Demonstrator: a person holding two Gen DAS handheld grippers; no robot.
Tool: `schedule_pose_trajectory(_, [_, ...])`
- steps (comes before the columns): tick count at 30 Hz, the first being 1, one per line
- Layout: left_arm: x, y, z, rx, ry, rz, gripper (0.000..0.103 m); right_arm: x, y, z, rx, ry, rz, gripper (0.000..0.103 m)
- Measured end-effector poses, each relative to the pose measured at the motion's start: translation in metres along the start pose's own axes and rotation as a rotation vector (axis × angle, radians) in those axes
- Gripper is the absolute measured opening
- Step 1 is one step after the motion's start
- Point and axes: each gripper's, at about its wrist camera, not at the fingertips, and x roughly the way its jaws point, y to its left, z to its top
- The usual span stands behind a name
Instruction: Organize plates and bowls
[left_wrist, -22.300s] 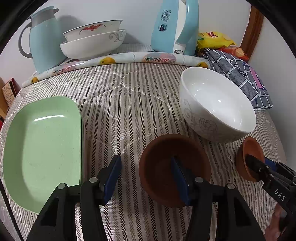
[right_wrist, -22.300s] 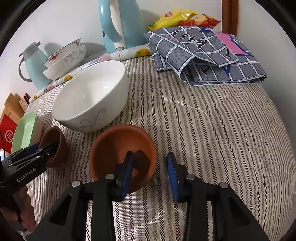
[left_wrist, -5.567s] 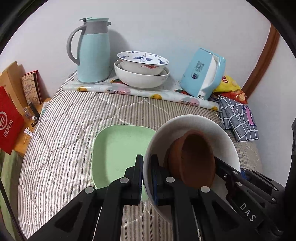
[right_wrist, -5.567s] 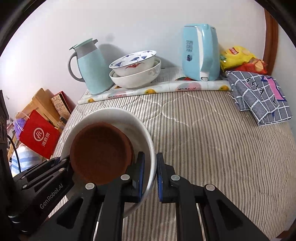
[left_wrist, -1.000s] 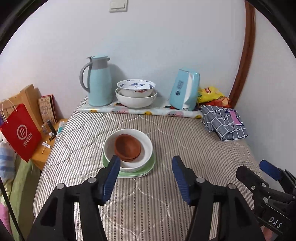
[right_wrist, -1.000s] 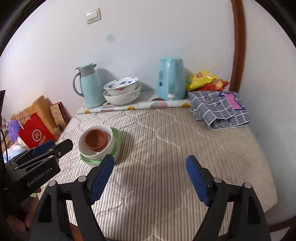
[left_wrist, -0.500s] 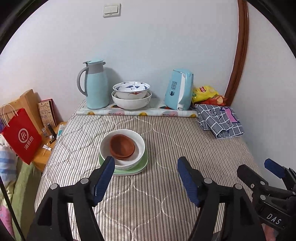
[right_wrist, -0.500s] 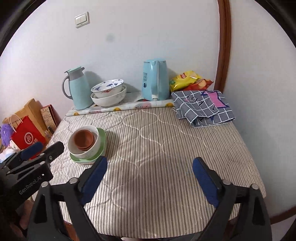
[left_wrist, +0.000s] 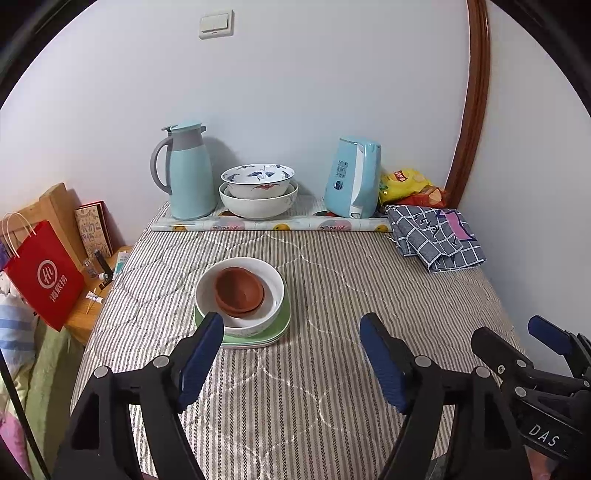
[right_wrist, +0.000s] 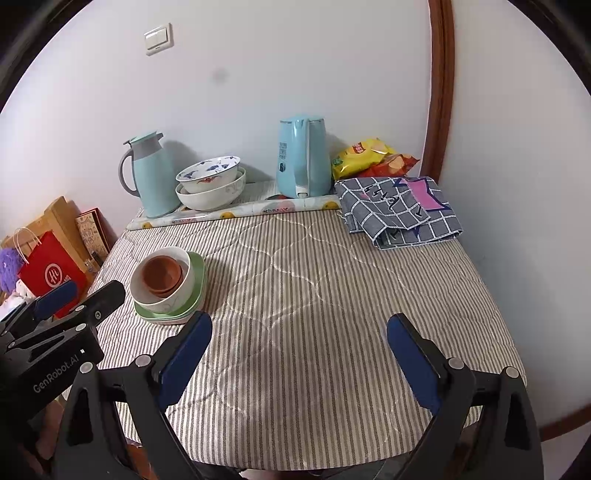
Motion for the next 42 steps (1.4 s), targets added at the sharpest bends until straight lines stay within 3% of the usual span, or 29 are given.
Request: schedule_pose_trajectory(42, [-0.0027, 0.0025, -0.0025, -0.015, -0.004, -0.026, 0.076, -0.0042, -0.0005, -0.0057, -0.003, -0.002, -0.009, 0.095])
